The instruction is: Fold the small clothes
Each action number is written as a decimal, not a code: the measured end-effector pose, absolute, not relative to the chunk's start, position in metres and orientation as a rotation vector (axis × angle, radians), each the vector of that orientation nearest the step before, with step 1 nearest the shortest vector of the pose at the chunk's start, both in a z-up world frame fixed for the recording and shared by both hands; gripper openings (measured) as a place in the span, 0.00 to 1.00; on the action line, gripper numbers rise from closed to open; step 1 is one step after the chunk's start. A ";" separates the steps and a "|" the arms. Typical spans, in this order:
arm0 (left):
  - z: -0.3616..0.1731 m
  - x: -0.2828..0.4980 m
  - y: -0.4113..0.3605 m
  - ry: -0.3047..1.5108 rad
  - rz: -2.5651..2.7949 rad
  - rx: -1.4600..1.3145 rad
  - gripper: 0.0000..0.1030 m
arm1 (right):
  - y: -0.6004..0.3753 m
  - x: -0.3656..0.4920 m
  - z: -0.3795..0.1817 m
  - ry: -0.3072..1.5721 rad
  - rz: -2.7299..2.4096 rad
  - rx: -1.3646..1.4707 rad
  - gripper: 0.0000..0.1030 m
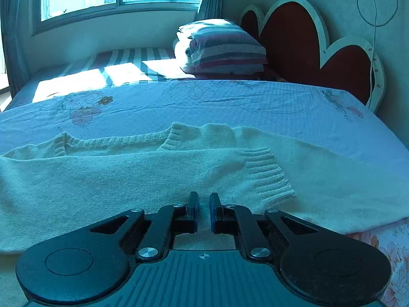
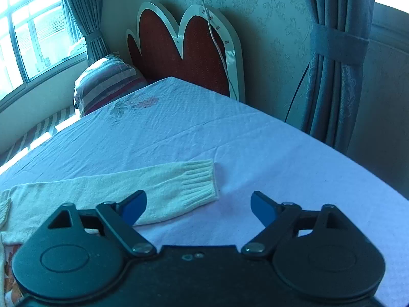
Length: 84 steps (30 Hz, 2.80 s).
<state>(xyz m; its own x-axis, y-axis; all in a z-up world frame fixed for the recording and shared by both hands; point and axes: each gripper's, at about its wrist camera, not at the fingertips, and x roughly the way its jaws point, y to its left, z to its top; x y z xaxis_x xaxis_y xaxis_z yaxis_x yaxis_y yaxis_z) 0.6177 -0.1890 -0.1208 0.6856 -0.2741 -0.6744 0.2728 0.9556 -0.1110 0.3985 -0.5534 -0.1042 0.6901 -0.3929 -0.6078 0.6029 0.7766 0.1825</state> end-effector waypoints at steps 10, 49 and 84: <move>-0.089 0.540 -0.087 0.576 -0.102 -0.026 0.72 | -0.602 0.402 -0.124 0.543 -0.453 0.726 0.53; -0.134 0.400 0.353 0.748 0.534 -0.090 0.72 | -0.151 0.624 -0.077 0.631 0.171 0.339 0.05; -0.108 0.553 0.160 0.604 -0.117 -0.111 0.33 | -0.152 0.546 -0.090 0.596 0.053 0.185 0.10</move>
<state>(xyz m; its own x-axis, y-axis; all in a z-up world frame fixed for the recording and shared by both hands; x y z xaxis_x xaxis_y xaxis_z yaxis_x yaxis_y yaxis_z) 0.5533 0.1598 -0.1077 0.8170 -0.1418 -0.5589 0.0767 0.9874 -0.1384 0.5463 -0.1518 -0.0902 0.8268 0.1032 -0.5529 0.0034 0.9821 0.1883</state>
